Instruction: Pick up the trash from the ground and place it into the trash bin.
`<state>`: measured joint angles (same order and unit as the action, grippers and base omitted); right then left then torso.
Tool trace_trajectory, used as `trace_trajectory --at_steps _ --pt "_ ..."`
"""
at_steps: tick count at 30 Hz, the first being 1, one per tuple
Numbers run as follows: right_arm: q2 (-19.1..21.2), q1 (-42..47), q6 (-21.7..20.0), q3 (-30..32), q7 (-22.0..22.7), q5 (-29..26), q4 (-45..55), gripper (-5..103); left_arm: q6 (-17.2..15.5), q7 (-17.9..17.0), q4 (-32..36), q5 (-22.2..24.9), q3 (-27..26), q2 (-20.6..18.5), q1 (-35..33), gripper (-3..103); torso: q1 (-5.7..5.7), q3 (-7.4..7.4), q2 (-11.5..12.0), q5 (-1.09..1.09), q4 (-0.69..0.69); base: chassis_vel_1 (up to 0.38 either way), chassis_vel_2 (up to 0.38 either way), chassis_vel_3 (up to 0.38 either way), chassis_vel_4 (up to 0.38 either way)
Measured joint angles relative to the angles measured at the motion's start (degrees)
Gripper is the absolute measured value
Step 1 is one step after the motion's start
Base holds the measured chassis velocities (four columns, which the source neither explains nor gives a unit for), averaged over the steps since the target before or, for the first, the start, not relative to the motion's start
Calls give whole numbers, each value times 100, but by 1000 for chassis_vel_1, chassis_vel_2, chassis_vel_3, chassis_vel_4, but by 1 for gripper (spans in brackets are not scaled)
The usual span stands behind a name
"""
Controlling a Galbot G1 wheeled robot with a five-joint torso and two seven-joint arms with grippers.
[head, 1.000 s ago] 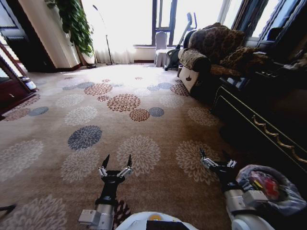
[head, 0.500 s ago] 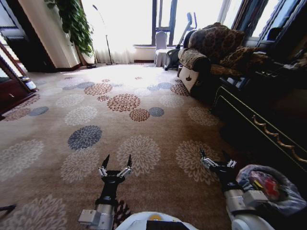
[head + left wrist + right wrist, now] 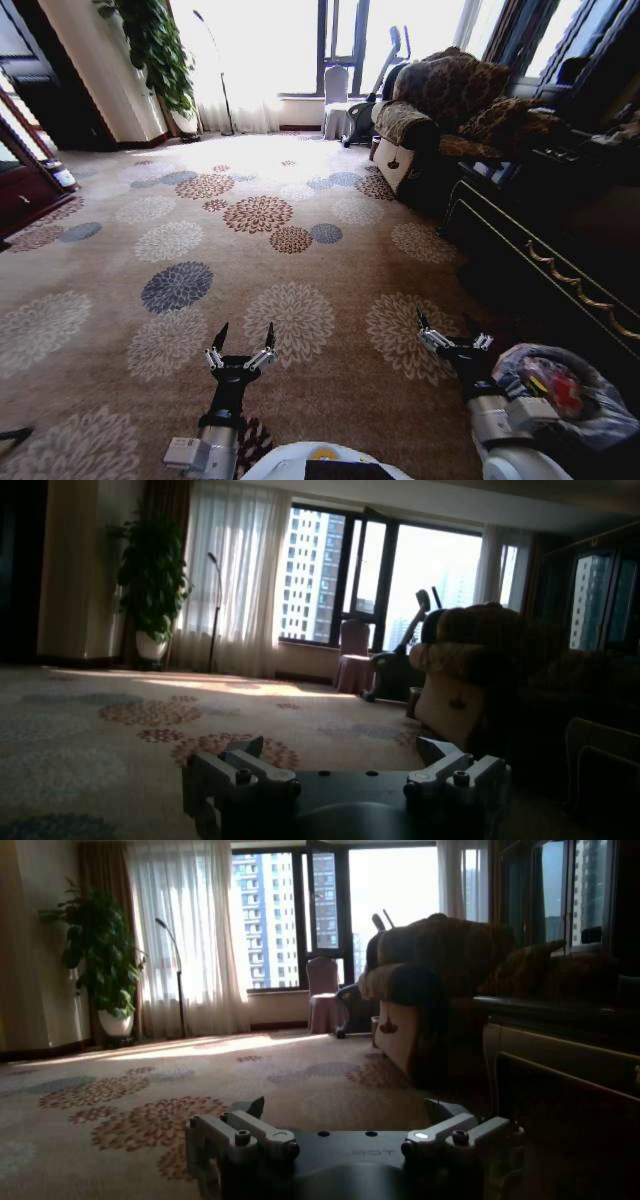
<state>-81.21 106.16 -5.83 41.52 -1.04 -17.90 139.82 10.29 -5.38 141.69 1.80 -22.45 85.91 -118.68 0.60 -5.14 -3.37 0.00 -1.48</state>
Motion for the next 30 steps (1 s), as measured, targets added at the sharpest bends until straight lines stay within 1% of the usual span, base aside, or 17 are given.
trace_trajectory --at_steps 30 --pt "0 0 0 0 0 0 0 100 0 0 0 0 0 0 0 100 0 0 0 0 0 0 0 0 0"
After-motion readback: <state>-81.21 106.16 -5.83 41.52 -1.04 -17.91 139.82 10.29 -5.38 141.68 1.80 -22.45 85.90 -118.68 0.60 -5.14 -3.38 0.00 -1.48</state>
